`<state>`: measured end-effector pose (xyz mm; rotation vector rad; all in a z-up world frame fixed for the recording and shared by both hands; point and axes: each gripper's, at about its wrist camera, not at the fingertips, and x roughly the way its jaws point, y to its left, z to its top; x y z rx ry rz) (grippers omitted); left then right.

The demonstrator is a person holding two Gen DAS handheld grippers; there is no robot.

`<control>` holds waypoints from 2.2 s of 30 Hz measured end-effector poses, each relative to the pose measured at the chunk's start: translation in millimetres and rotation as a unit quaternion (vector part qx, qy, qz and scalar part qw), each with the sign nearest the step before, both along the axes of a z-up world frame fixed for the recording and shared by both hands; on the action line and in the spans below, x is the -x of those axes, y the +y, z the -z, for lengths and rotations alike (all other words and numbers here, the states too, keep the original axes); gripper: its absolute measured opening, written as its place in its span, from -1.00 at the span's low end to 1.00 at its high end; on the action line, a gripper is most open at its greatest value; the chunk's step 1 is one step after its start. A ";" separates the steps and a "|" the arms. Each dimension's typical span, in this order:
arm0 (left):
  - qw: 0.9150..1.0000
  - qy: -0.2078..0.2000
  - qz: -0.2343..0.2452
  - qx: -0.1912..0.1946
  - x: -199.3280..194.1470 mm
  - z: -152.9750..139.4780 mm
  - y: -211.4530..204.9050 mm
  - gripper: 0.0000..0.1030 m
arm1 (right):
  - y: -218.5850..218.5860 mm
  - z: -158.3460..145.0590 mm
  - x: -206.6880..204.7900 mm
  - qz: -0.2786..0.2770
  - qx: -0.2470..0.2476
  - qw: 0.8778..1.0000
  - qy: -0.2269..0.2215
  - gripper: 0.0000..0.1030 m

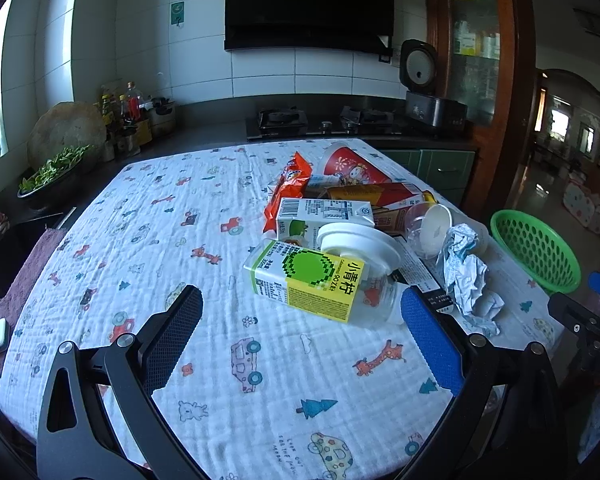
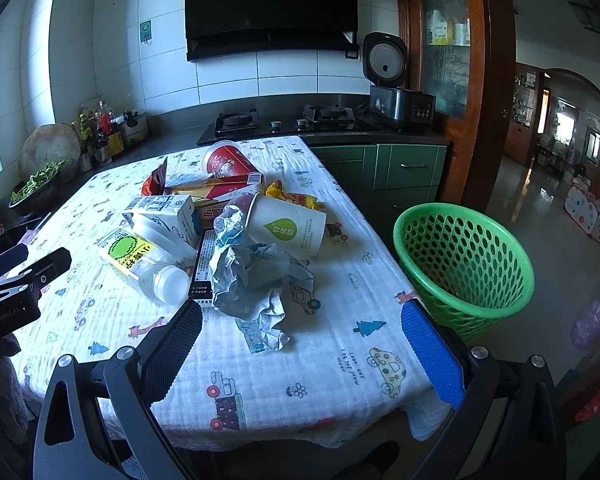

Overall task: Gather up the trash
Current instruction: 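Move both tools toward the crumpled tissue and white lid on the table, then grasp the crumpled tissue with the right tool while the left tool grasps the white lid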

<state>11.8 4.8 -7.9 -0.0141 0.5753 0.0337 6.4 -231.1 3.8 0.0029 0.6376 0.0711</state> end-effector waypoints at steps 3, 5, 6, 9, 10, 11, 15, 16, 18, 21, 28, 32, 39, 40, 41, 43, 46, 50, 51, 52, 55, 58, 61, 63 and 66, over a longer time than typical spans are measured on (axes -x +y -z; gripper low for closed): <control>1.000 0.000 -0.001 0.000 -0.4 0.0 0.6 0.90 | 0.7 -0.1 -0.7 -0.002 0.000 1.000 0.001 0.88; 1.000 0.000 -0.001 -0.001 -1.1 -0.1 1.0 0.90 | 0.8 -0.4 -1.2 -0.001 0.001 1.000 0.001 0.88; 1.000 0.000 -0.001 0.000 -1.1 -0.2 1.1 0.90 | 0.8 -0.3 -1.5 -0.001 0.000 1.000 0.002 0.88; 1.000 -0.002 0.000 -0.001 -1.9 -0.6 0.1 0.90 | 0.5 -0.1 -3.0 -0.002 0.000 1.000 0.002 0.88; 1.000 -0.002 0.001 -0.001 -2.3 -0.8 0.0 0.90 | 0.5 0.0 -3.2 -0.003 -0.001 1.000 0.003 0.88; 1.000 -0.002 0.001 -0.001 -2.9 -0.7 -0.3 0.90 | 0.7 0.1 -3.6 -0.004 -0.001 1.000 0.003 0.88; 1.000 -0.001 0.000 -0.001 -5.8 -1.2 0.8 0.90 | 1.8 1.4 -6.2 -0.007 -0.001 1.000 0.004 0.88; 1.000 0.000 -0.001 0.000 -6.6 -1.1 1.3 0.90 | 2.0 1.7 -7.0 -0.007 0.000 1.000 0.004 0.88; 1.000 0.000 -0.002 0.000 -7.3 -1.0 2.6 0.90 | 1.8 2.0 -8.5 -0.008 -0.002 1.000 0.004 0.88; 1.000 0.000 -0.002 -0.001 -8.7 -1.0 3.4 0.90 | 2.0 2.6 -10.7 -0.010 -0.003 1.000 0.005 0.88; 1.000 0.000 -0.008 0.000 -14.0 -3.1 12.3 0.87 | 5.6 4.1 -17.0 -0.019 -0.006 1.000 0.006 0.88; 1.000 0.000 -0.009 0.001 -15.7 -4.3 20.6 0.85 | 9.1 5.2 -21.3 -0.030 -0.011 0.999 0.007 0.88; 1.000 0.011 -0.011 0.008 -18.1 0.8 33.8 0.79 | 15.4 11.4 -35.3 -0.044 -0.019 0.999 0.018 0.87; 1.000 0.013 -0.011 0.007 -18.9 2.1 34.7 0.77 | 16.6 12.2 -38.3 -0.047 -0.021 0.998 0.019 0.87; 1.000 0.015 -0.012 0.008 -20.1 3.4 35.9 0.76 | 17.5 12.6 -40.2 -0.049 -0.022 0.998 0.020 0.87; 1.000 0.019 -0.009 0.013 -22.3 5.5 37.5 0.74 | 20.4 14.2 -47.3 -0.054 -0.026 0.998 0.024 0.86; 1.000 0.022 -0.002 0.018 -25.7 7.5 37.9 0.73 | 23.4 17.1 -57.7 -0.061 -0.035 0.997 0.032 0.86; 0.999 0.025 0.016 0.027 -32.0 8.8 35.8 0.73 | 25.6 26.3 -74.0 -0.067 -0.050 0.995 0.051 0.85; 0.999 0.025 0.022 0.029 -34.0 9.1 34.8 0.73 | 25.4 28.4 -77.1 -0.067 -0.052 0.995 0.055 0.85; 0.999 0.026 0.026 0.031 -35.8 9.4 33.8 0.73 | 26.1 30.9 -81.1 -0.067 -0.055 0.994 0.059 0.83; 0.998 0.031 0.043 0.033 -43.1 10.5 29.7 0.72 | 28.9 37.0 -90.8 -0.071 -0.064 0.993 0.073 0.64; 0.997 0.042 0.062 0.034 -52.8 11.9 23.8 0.68 | 33.2 42.8 -99.1 -0.072 -0.063 0.992 0.083 0.49; 0.994 0.053 0.085 0.042 -63.3 13.6 17.3 0.64 | 37.6 46.7 -104.4 -0.074 -0.055 0.992 0.088 0.35; 0.992 0.060 0.100 0.047 -71.4 14.6 11.6 0.63 | 39.2 48.6 -104.6 -0.074 -0.050 0.992 0.089 0.21; 0.990 0.062 0.119 0.045 -82.0 15.6 -0.3 0.63 | 38.0 49.8 -105.3 -0.078 -0.057 0.991 0.090 -0.03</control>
